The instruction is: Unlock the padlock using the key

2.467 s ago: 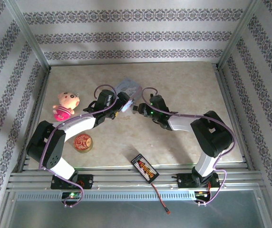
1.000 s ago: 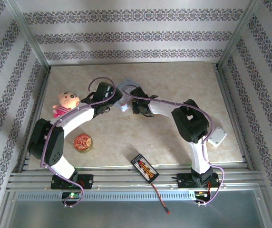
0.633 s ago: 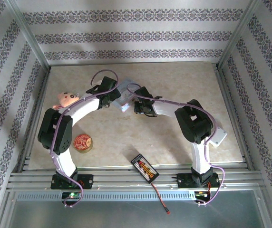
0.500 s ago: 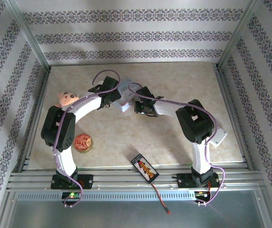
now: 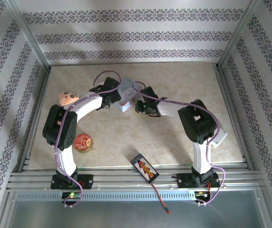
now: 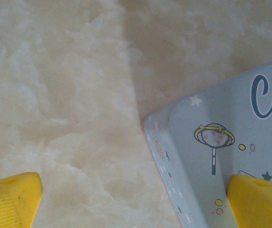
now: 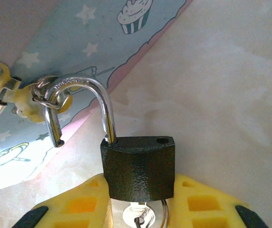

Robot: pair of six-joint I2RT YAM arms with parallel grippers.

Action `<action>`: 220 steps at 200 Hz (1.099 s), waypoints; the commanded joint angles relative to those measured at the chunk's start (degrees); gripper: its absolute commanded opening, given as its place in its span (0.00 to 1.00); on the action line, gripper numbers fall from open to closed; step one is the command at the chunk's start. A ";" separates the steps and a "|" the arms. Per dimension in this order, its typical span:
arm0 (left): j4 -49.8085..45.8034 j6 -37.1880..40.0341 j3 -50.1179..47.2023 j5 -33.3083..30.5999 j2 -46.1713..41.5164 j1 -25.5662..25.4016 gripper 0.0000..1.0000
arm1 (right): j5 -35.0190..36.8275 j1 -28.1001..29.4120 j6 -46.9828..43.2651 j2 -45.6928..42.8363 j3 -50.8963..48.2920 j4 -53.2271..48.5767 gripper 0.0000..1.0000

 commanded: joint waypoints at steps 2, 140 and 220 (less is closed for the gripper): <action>-4.53 1.23 0.07 -1.55 2.27 0.45 0.99 | 0.91 0.05 -0.01 1.02 -1.90 2.05 0.00; -3.32 0.07 -2.21 0.66 2.14 0.48 0.99 | -2.31 0.43 4.00 0.56 -1.49 6.71 0.00; -3.31 0.09 -2.57 0.77 2.07 0.46 0.99 | -5.23 0.24 7.25 0.74 -2.91 12.25 0.00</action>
